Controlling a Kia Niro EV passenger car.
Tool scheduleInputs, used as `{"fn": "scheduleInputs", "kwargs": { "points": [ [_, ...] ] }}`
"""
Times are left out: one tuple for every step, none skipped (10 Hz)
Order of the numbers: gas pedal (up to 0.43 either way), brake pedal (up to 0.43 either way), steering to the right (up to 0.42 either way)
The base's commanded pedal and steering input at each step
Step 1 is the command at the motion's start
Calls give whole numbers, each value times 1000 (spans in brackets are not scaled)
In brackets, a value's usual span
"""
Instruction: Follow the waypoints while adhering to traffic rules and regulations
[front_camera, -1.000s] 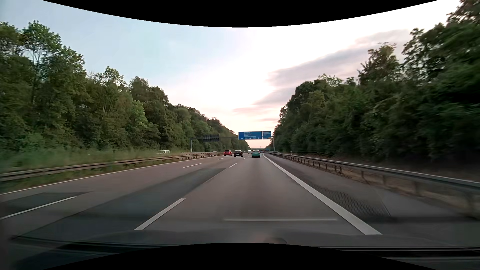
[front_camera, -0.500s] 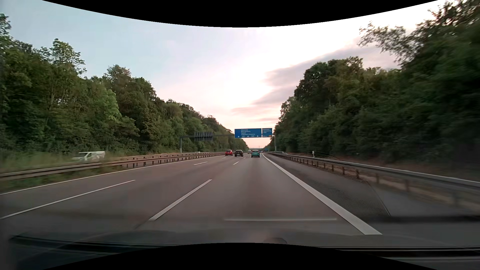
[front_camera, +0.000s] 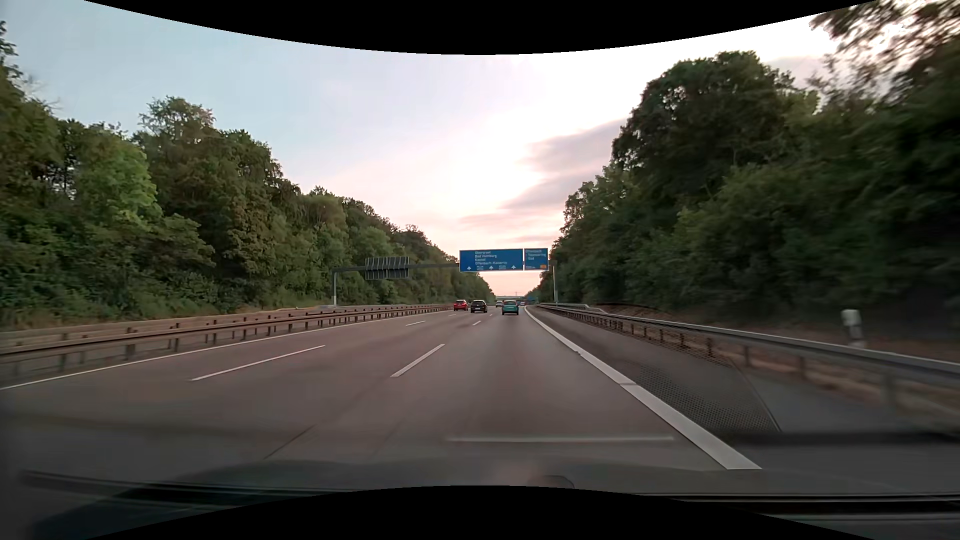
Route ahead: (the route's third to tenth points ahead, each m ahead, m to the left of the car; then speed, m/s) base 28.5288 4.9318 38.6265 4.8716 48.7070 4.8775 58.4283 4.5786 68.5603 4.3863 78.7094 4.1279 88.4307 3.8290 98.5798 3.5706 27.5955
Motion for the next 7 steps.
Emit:
{"fn": "scheduleInputs", "kwargs": {
  "points": [
    [189,0,-1],
    [189,0,0],
    [189,0,0],
    [189,0,0],
    [189,0,0],
    [189,0,0],
    [189,0,-1]
  ]
}}
